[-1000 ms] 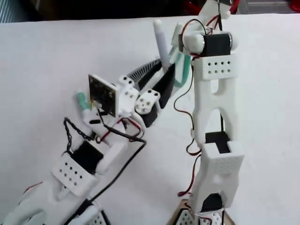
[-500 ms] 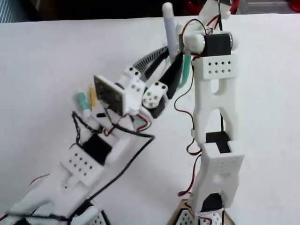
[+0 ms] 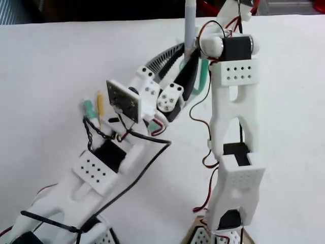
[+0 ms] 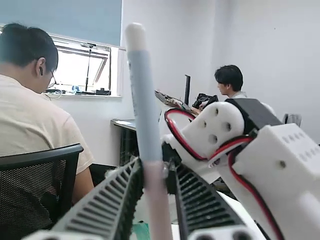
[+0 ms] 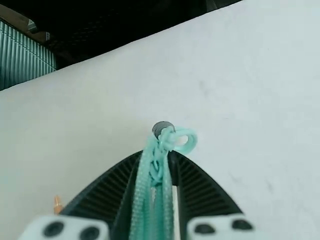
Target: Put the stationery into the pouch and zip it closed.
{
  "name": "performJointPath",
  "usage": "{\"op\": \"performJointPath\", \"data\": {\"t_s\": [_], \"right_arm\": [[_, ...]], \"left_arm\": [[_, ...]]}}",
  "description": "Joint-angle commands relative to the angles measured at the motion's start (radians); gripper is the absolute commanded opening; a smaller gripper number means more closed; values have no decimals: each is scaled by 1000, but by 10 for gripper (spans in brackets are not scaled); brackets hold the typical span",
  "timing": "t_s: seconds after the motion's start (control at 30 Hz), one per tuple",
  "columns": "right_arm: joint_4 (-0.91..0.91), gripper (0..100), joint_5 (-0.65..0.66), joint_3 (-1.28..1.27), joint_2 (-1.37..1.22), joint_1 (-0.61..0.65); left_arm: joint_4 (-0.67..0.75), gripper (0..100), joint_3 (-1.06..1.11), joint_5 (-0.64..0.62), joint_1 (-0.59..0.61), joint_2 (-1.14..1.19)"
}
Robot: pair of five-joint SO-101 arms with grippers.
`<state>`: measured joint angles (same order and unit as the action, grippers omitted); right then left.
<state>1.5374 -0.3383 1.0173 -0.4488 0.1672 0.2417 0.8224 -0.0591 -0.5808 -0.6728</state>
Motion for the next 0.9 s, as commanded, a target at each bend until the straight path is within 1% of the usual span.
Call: {"op": "performJointPath", "data": {"t_s": [0.0,0.1,0.23,0.33,0.4,0.47,0.53,0.63,0.7,0.77,0.87], "right_arm": [[-4,18,12,9,8,4],[-5,18,17,9,8,4],[-7,25,28,9,8,-2],[16,94,129,-28,-7,-4],[5,127,166,-72,-41,-2],[-44,127,169,-86,-79,-2],[-61,128,173,-58,-104,-7],[-35,130,173,-8,-102,-22],[-1,130,175,44,-102,-28],[41,130,175,97,-111,-39],[54,131,175,129,-111,-47]], "left_arm": [[20,31,-31,6,8,-2],[15,31,-5,-2,38,-51],[12,31,48,3,38,-185],[11,31,61,-2,38,-280],[11,31,40,-3,38,-314],[-15,31,-5,-6,30,-295],[-64,31,-72,-58,8,-268],[-158,31,-175,-138,5,-231],[-207,33,-209,-172,27,-208],[-213,34,-210,-206,48,-180],[-201,35,-216,-226,50,-136]]}}
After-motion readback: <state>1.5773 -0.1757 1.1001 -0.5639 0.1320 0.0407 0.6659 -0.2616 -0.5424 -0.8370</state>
